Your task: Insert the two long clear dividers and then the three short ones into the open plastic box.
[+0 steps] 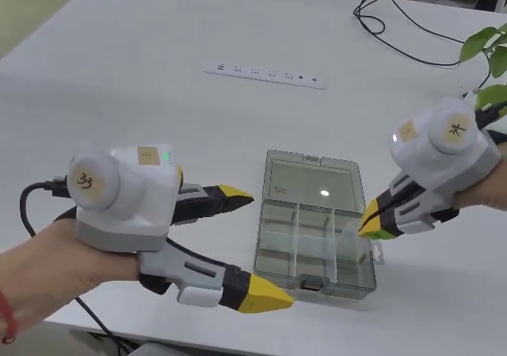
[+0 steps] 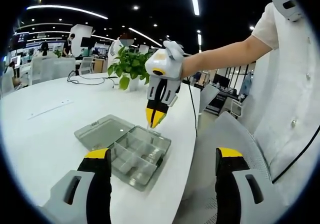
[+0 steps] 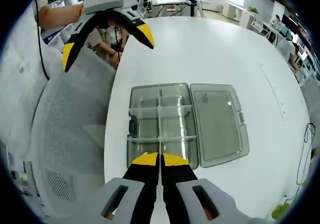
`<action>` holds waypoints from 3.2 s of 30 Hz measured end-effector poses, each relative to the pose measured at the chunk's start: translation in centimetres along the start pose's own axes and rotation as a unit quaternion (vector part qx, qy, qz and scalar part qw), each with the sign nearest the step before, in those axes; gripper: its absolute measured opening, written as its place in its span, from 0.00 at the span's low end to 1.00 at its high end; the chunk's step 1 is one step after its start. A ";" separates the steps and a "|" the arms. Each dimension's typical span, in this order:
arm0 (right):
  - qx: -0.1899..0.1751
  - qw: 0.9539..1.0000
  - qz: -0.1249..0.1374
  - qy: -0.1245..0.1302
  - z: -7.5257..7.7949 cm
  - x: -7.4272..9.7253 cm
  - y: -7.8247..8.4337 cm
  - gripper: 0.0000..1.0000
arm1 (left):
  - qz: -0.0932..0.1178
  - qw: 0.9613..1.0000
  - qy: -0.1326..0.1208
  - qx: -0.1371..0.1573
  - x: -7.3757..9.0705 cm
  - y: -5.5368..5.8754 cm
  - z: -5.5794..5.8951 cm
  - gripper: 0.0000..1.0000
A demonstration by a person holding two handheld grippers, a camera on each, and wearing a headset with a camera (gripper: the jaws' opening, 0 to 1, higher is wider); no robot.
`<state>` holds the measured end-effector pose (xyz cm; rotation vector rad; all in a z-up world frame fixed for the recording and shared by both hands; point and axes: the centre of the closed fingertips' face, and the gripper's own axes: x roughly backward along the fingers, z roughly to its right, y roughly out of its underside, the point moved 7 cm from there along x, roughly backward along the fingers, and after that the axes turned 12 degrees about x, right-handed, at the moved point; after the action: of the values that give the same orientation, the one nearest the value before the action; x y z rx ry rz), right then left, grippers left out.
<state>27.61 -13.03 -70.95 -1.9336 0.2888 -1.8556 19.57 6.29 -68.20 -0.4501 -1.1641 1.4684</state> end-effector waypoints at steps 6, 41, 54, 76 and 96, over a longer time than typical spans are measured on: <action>0.004 1.000 0.003 0.001 -0.3 -0.3 0.0 0.03 | 0.002 1.000 0.000 0.002 0.0 0.0 0.1 0.87; 0.022 1.000 0.002 0.013 -0.1 -3.7 1.6 0.03 | 0.001 1.000 0.000 0.006 0.1 0.3 0.0 0.87; 0.021 1.000 -0.004 0.014 0.0 -4.1 1.8 0.03 | 0.000 1.000 -0.001 0.007 0.0 0.3 -0.1 0.87; -0.016 0.998 0.035 0.055 -0.3 -1.3 1.5 0.20 | -0.005 1.000 -0.013 0.015 0.4 0.9 -0.8 0.91; -0.122 0.973 0.121 0.153 -4.1 4.7 4.8 0.55 | -0.029 0.999 -0.037 0.008 0.7 1.9 -2.5 1.00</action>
<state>24.65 -20.07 -68.92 -1.6591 0.8461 -2.0206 20.45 8.18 -70.64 -0.3497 -1.2130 1.4542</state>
